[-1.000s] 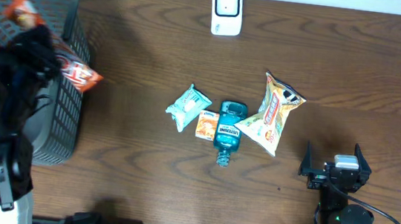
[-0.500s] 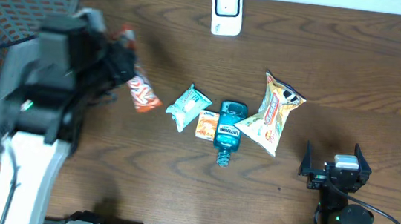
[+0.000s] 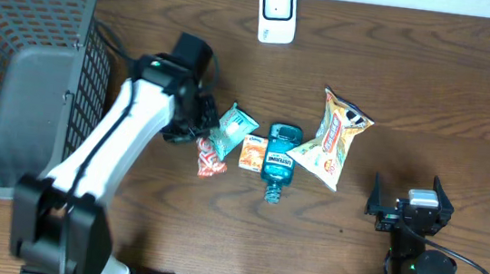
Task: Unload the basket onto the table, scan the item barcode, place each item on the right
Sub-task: 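Carry the candy bar to the table center and release it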
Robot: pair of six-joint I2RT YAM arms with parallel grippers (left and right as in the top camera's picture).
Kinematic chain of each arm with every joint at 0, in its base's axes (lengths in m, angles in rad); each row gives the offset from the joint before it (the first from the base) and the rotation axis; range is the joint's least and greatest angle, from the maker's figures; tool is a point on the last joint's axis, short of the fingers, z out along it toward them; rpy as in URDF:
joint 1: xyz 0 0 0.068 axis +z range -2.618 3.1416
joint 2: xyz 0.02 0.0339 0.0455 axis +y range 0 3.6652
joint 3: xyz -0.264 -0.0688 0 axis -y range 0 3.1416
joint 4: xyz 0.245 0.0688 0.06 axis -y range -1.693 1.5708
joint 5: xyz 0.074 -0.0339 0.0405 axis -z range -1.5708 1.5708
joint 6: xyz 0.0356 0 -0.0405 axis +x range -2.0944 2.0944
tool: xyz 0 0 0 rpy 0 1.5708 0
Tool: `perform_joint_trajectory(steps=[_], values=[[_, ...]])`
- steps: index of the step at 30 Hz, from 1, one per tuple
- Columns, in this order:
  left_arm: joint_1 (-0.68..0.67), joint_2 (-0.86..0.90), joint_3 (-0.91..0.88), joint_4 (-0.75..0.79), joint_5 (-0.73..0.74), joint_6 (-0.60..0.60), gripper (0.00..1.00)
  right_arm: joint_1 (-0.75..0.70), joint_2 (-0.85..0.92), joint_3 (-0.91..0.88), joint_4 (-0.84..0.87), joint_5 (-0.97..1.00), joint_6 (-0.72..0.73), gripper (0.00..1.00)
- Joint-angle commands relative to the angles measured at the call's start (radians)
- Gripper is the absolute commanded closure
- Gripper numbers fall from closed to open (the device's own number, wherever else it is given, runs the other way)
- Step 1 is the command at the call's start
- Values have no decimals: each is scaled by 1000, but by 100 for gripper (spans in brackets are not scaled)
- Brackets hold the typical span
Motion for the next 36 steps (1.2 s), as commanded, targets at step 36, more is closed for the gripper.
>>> perform_joint_trajectory(steps=[36], values=[[-356, 348, -5, 502, -286, 115, 75, 8, -1, -1, -3, -2, -7, 1]])
